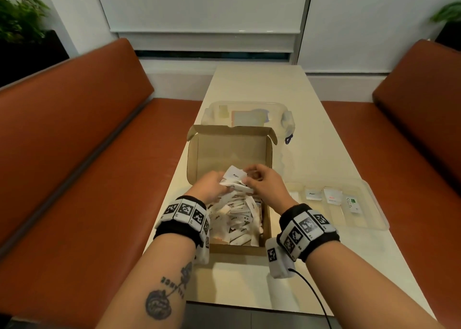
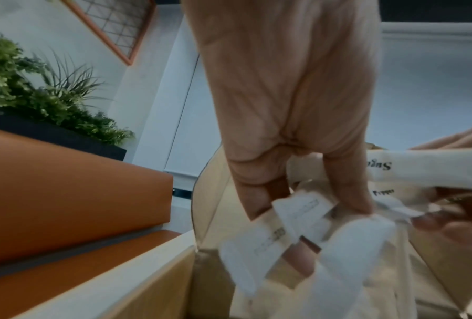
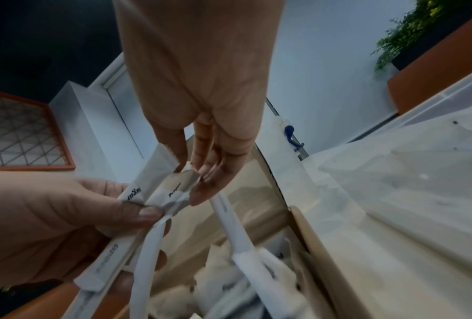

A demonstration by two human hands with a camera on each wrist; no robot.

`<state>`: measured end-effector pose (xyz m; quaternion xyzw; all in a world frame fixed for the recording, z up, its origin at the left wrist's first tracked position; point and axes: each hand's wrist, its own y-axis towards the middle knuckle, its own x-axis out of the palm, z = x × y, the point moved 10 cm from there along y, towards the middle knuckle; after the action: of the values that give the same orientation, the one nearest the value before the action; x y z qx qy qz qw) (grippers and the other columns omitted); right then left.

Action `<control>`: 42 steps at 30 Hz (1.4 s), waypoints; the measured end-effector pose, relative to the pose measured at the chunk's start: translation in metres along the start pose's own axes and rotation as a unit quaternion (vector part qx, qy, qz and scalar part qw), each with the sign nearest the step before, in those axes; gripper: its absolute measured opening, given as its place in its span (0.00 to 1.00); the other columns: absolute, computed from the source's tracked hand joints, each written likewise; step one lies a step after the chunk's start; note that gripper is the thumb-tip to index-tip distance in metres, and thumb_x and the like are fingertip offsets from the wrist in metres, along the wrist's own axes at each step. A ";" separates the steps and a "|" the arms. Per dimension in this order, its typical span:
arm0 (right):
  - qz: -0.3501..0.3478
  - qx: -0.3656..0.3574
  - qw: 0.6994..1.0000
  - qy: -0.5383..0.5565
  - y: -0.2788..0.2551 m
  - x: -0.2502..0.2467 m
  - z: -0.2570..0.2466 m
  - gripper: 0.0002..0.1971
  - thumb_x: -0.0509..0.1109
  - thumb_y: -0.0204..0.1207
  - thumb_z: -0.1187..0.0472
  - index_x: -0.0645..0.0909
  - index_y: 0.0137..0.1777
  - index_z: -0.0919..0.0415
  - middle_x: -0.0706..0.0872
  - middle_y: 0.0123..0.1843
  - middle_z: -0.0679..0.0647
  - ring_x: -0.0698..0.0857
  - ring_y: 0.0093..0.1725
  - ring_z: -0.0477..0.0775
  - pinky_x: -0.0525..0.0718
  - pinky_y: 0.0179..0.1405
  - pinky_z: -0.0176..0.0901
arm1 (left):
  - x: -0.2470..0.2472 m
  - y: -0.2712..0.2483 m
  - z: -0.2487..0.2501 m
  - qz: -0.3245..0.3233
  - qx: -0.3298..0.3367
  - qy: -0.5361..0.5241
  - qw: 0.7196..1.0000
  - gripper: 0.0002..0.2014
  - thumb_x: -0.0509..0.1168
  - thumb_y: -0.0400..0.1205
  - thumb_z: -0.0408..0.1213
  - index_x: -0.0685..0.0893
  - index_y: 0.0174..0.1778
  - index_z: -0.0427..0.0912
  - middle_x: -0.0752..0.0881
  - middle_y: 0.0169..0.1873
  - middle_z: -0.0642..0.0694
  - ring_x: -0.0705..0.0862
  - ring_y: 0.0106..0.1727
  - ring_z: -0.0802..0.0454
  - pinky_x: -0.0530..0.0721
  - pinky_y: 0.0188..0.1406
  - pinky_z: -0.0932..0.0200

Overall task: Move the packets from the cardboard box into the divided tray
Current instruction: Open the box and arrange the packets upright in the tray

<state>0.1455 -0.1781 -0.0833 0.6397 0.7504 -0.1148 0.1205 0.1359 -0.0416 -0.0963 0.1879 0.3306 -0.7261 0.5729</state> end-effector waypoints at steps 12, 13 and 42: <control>0.027 0.060 0.990 0.126 0.006 -0.007 0.004 0.11 0.61 0.83 0.65 0.79 0.61 0.67 0.85 0.46 0.60 0.81 0.39 0.52 0.82 0.39 0.42 | -0.022 0.003 0.006 0.099 0.028 -0.180 0.978 0.08 0.64 0.84 0.34 0.83 0.56 0.44 0.86 0.44 0.47 0.82 0.44 0.48 0.77 0.43 0.56; 0.003 0.077 0.990 0.117 0.002 0.001 0.012 0.11 0.63 0.81 0.65 0.79 0.61 0.65 0.86 0.48 0.60 0.83 0.41 0.53 0.83 0.41 0.43 | -0.018 0.004 0.002 0.102 0.022 -0.190 0.976 0.09 0.63 0.84 0.35 0.82 0.59 0.42 0.86 0.44 0.48 0.82 0.44 0.48 0.77 0.42 0.56; -0.028 0.031 0.994 0.101 0.006 0.010 0.003 0.18 0.79 0.68 0.58 0.82 0.55 0.64 0.85 0.42 0.58 0.81 0.36 0.51 0.79 0.36 0.44 | 0.030 0.008 -0.010 -0.035 -0.012 -0.345 0.938 0.15 0.63 0.84 0.32 0.79 0.67 0.36 0.85 0.49 0.38 0.85 0.44 0.47 0.88 0.40 0.57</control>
<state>0.1498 -0.1686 -0.0891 0.6303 0.7723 -0.0764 0.0213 0.1344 -0.0568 -0.1256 -0.0924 0.1278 -0.7619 0.6282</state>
